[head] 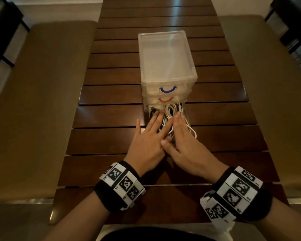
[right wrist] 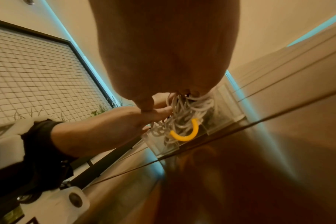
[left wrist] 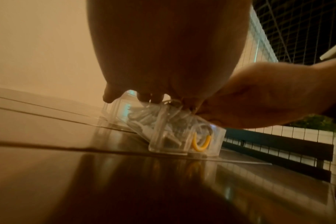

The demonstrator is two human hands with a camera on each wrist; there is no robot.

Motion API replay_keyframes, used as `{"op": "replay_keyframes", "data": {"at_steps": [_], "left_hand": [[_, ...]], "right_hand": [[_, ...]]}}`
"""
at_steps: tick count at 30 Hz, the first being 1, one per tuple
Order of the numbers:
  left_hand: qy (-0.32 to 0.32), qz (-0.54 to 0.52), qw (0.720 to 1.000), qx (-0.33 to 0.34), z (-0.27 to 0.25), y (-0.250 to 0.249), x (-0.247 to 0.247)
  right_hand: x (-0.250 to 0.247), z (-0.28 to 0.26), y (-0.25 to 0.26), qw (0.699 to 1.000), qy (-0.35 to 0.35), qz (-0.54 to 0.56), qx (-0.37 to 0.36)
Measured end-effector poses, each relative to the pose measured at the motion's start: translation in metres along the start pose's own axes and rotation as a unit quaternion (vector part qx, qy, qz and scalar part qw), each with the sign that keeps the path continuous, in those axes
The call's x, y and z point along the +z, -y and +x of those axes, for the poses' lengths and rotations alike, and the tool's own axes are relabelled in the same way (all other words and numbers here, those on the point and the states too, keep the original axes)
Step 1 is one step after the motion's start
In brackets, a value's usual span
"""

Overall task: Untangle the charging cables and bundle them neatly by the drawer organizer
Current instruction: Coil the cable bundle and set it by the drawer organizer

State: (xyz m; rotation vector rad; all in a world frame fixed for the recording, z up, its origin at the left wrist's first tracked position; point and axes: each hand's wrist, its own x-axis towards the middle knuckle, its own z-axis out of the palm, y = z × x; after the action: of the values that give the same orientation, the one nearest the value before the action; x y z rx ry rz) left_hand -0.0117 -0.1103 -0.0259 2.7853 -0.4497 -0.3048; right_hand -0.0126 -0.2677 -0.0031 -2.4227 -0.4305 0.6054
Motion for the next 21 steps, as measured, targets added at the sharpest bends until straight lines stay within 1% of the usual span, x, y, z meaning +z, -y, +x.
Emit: {"op": "replay_keyframes", "data": {"at_steps": [1,3,4,5,7,9,11,13,15,17,19,20,21], "left_hand": [[0.002,-0.001,1.0,0.003,0.001,0.0,-0.001],[0.001,-0.026,1.0,0.005,0.001,-0.002,-0.004],[-0.003,-0.044,0.999,0.002,0.002,-0.002,-0.006],[-0.009,-0.061,0.998,-0.003,0.003,-0.003,-0.007],[-0.014,-0.072,0.997,-0.016,0.003,-0.003,-0.007],[-0.014,-0.053,0.998,-0.025,0.004,-0.002,-0.006],[-0.016,-0.039,0.999,-0.025,0.006,0.001,-0.007],[-0.013,-0.039,0.999,-0.017,0.009,0.003,-0.01],[-0.004,-0.048,0.999,-0.014,0.01,0.004,-0.012],[-0.001,-0.055,0.998,-0.015,0.01,0.003,-0.013],[-0.007,-0.068,0.998,-0.018,0.01,0.001,-0.013],[-0.011,-0.075,0.997,-0.022,0.01,-0.001,-0.013],[-0.013,-0.082,0.996,-0.026,0.01,-0.002,-0.012]], "right_hand": [[-0.001,0.002,0.004,0.999,0.005,0.039,0.013],[-0.005,0.005,0.013,0.985,-0.021,0.166,0.035],[-0.009,0.006,0.015,0.98,-0.036,0.192,0.036],[-0.015,0.005,0.015,0.983,-0.049,0.174,0.031],[-0.028,0.0,0.009,0.994,-0.087,0.068,-0.012],[-0.035,-0.006,-0.006,0.991,-0.108,-0.033,-0.07],[-0.035,-0.01,-0.026,0.981,-0.123,-0.109,-0.099],[-0.032,-0.014,-0.039,0.979,-0.154,-0.111,-0.08],[-0.027,-0.018,-0.039,0.978,-0.17,-0.096,-0.077],[-0.017,-0.023,-0.031,0.979,-0.156,-0.109,-0.071],[-0.009,-0.026,-0.025,0.984,-0.123,-0.118,-0.05],[-0.007,-0.027,-0.023,0.987,-0.112,-0.111,-0.046],[-0.008,-0.027,-0.023,0.987,-0.115,-0.098,-0.048]]}}
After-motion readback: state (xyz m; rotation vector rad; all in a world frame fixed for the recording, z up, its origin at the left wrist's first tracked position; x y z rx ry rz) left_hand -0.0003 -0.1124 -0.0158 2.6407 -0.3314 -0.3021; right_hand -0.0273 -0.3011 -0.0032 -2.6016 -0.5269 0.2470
